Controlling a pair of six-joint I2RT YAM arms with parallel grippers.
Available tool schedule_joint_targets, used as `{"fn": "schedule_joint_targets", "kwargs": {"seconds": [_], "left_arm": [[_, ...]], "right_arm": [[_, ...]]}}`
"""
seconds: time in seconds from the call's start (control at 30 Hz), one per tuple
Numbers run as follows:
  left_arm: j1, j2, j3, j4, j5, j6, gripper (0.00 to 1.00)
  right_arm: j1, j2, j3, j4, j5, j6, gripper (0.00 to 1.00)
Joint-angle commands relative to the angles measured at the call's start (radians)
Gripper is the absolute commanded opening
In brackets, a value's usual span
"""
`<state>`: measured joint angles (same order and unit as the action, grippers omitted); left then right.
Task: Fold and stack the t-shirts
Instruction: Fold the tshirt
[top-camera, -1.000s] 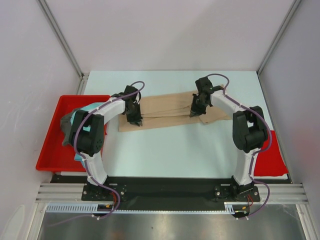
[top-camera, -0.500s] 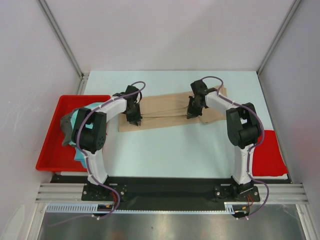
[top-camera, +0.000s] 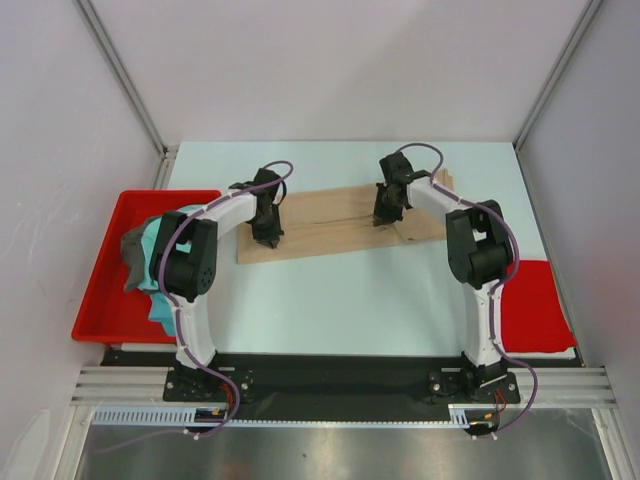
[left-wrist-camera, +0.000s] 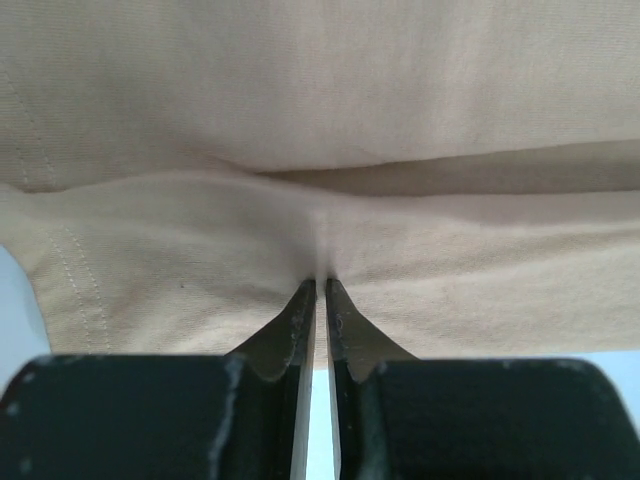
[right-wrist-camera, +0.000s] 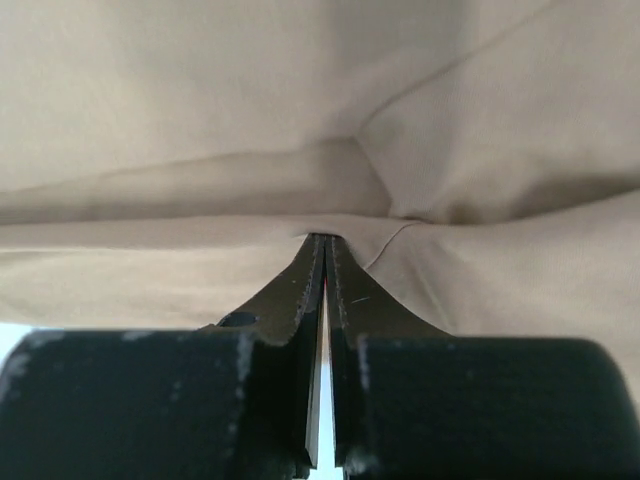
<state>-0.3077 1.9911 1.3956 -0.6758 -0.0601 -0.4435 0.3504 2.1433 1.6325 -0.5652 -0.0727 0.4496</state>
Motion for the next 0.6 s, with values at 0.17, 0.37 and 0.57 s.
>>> {"fn": "schedule_joint_targets", "kwargs": {"seconds": [0.17,0.37,0.57], "left_arm": [[0.005,0.0,-0.012,-0.015,-0.101,0.032,0.1],[0.004,-0.037,-0.007,-0.01,-0.072,0.046,0.11],[0.001,-0.078,0.002,0.012,0.009,0.046,0.13]], "right_arm": [[-0.022,0.107,0.182,0.057,0.039,-0.06,0.06],[-0.033,0.121,0.32,-0.056,0.042,-0.077,0.1],[-0.027,-0.038,0.127,-0.098,0.013,-0.043,0.14]]}}
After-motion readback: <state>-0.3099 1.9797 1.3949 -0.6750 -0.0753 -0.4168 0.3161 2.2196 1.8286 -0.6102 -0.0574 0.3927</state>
